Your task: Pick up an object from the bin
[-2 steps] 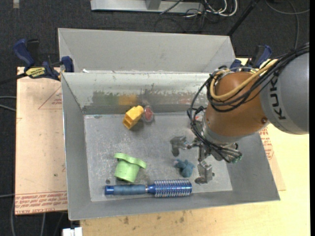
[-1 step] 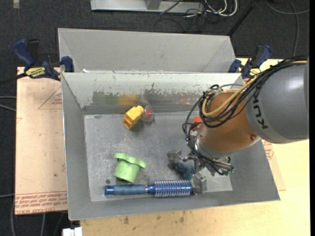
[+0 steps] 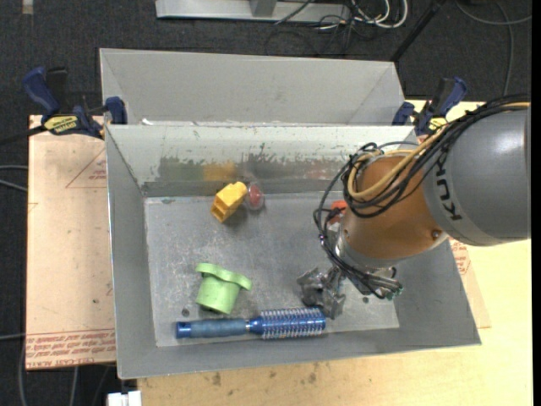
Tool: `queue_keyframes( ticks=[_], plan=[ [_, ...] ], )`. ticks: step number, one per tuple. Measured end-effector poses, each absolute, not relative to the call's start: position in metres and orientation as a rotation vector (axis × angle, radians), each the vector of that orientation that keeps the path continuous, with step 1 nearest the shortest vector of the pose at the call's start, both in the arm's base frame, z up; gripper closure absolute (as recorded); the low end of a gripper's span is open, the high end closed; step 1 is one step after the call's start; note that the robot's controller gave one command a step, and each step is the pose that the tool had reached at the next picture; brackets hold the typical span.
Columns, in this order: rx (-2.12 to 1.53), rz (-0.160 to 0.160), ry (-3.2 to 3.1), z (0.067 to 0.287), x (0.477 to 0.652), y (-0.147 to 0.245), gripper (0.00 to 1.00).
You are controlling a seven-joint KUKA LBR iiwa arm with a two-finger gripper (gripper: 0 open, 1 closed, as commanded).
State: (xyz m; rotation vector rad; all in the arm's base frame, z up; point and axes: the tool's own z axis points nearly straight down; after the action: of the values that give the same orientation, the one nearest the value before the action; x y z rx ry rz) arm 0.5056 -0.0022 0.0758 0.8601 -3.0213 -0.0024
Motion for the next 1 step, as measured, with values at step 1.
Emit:
queue_keyframes(
  ticks=[1],
  plan=[
    [0.901, 0.002, -3.021, 0.2327, 0.4931, 0.0262, 1.0]
  ],
)
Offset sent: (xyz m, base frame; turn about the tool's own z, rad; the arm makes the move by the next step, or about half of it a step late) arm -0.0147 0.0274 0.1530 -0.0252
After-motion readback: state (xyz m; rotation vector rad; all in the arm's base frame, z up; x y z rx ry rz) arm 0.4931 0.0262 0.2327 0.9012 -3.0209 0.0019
